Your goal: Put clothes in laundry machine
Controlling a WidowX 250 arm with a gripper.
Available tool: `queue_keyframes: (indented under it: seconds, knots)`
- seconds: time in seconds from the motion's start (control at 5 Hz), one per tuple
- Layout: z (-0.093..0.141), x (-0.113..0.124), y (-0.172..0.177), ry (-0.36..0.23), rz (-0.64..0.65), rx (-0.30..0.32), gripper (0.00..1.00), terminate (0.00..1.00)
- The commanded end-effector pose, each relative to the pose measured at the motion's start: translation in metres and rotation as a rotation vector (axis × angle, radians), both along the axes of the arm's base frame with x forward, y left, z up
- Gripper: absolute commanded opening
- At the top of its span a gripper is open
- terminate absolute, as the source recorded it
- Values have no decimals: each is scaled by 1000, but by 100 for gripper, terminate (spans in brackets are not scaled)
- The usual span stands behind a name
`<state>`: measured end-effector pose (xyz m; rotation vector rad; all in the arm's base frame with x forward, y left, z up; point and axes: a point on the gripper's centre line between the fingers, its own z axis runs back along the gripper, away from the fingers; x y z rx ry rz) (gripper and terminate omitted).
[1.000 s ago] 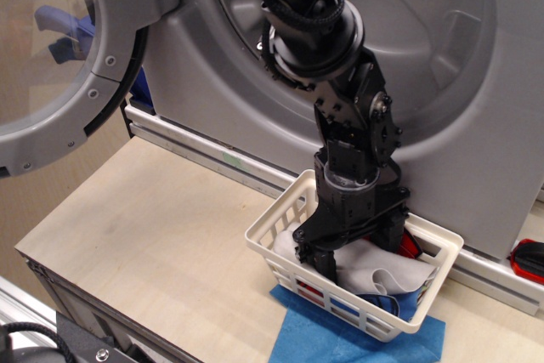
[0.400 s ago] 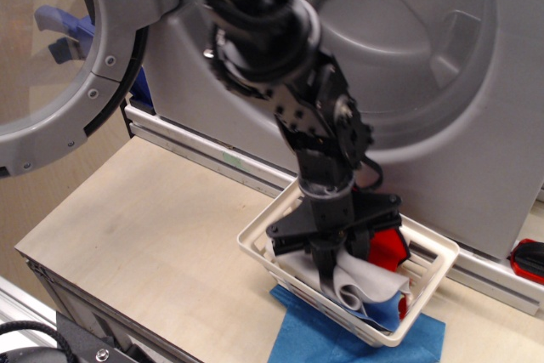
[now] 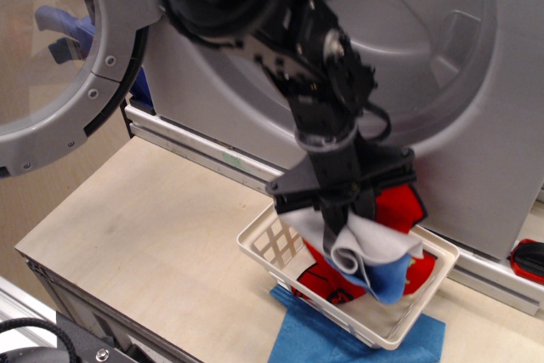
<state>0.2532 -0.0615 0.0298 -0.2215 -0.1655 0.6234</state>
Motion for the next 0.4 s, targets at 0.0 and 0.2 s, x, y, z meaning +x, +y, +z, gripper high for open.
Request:
queue_keyframes:
  seconds: [0.0, 0.2]
  knots:
    - [56, 16, 36, -221, -72, 35, 0, 0]
    - [70, 33, 61, -290, -60, 39, 0, 0]
